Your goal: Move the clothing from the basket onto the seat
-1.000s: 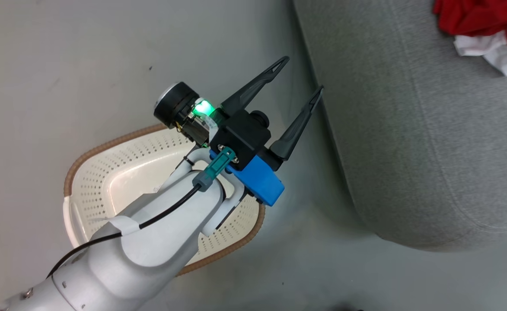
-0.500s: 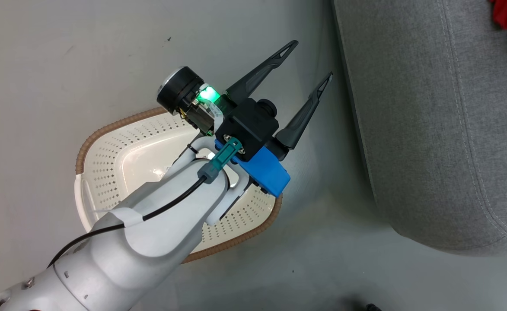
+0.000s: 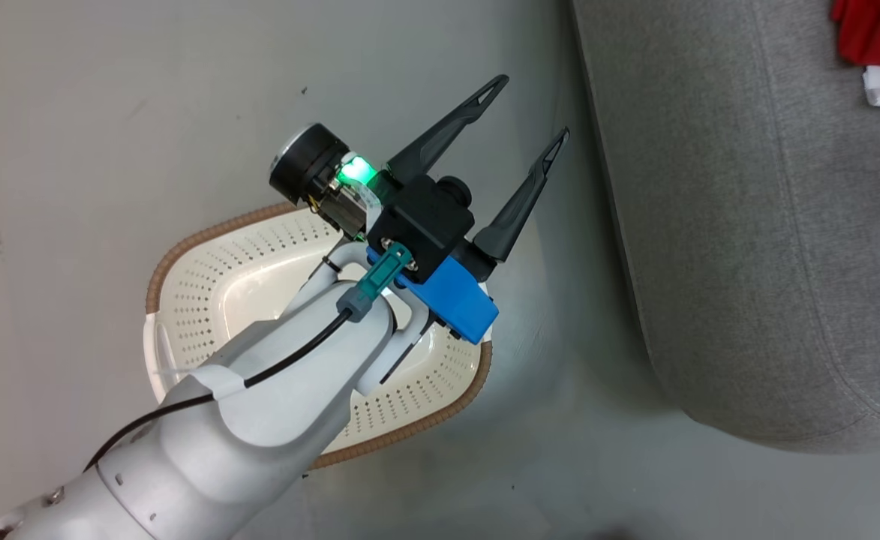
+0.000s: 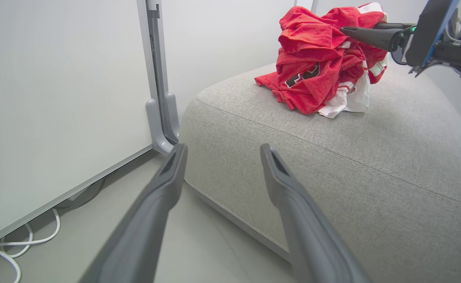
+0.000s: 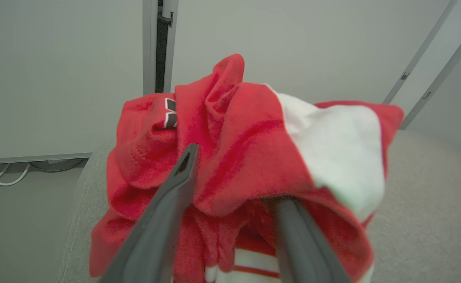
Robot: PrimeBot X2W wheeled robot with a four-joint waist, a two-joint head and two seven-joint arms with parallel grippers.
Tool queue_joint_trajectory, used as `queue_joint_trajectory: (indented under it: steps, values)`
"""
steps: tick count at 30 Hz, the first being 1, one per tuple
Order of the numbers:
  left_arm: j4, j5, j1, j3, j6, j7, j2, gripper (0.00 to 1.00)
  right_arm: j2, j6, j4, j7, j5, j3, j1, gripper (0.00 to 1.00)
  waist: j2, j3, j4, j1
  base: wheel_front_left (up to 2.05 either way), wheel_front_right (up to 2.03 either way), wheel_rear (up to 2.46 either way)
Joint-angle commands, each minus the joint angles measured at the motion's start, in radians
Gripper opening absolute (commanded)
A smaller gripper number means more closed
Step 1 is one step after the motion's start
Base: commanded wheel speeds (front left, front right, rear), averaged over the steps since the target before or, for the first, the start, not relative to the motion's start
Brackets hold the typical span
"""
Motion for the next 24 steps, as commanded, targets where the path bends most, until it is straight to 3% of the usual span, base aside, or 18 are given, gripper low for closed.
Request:
queue_joint_trajectory:
  steps: [1, 10, 24]
  values:
    - [0.006, -0.007, 0.016, 0.005, 0.003, -0.012, -0.004, 1.0, 0.015, 0.0, -0.02, -0.001, -0.006, -0.009, 0.041, 1.0, 0.0, -0.035, -0.005, -0.0001, 0.0, 0.0, 0.0]
    - [0.033, -0.037, 0.084, 0.025, 0.007, -0.043, -0.016, 1.0, 0.06, 0.0, -0.096, -0.001, -0.028, -0.039, 0.224, 1.0, 0.0, -0.16, -0.003, -0.0001, 0.0, 0.0, 0.0]
    - [-0.026, -0.022, 0.309, 0.206, 0.038, -0.053, -0.01, 1.0, 0.142, 0.0, -0.358, -0.001, -0.034, 0.03, 0.497, 1.0, 0.0, -0.392, 0.058, -0.0001, 0.0, 0.0, 0.0]
